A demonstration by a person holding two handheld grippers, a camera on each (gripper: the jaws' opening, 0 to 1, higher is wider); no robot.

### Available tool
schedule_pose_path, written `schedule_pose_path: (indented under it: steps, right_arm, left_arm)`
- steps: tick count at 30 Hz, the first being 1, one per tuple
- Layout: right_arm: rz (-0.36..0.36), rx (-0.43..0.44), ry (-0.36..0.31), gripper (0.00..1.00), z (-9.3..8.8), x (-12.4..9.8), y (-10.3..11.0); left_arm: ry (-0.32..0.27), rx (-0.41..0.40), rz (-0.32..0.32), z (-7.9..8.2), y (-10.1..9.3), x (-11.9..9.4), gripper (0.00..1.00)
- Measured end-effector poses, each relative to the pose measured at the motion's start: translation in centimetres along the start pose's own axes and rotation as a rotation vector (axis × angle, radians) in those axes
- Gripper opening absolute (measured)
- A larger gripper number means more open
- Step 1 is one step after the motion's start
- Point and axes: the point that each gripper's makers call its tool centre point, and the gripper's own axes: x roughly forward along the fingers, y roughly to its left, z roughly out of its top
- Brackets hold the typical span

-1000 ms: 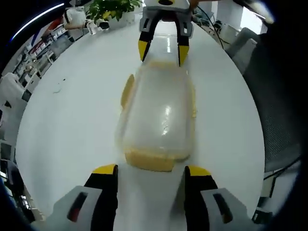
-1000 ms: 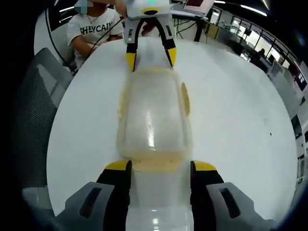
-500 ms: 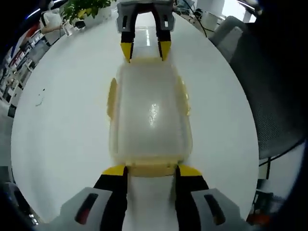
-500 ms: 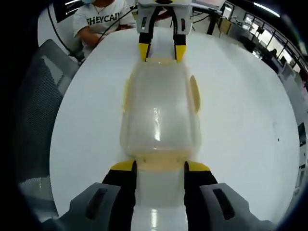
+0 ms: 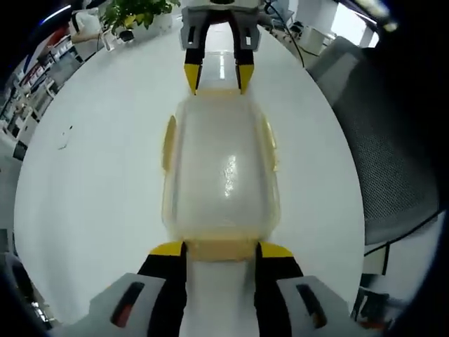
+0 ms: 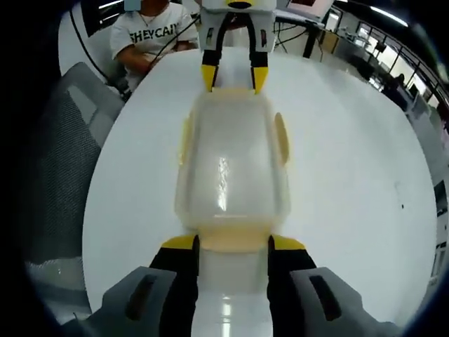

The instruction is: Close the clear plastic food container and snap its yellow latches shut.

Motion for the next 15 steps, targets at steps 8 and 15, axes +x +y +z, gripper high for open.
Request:
schedule_pose_path:
  steps: [8,15]
  right_arm:
    - [0.002,-0.014,-0.017,0.35,0.7,-2.0,0.7]
    - [-0.020,-0.034,-0.026,0.35,1.4,-4.3,0.5]
  left_arm:
    - [-0.008,0.003,0.015,1.2,-0.7,-1.9,0.32]
    - [-0.016,0.002,0.051,2.3,-0.7,-3.6,0.32]
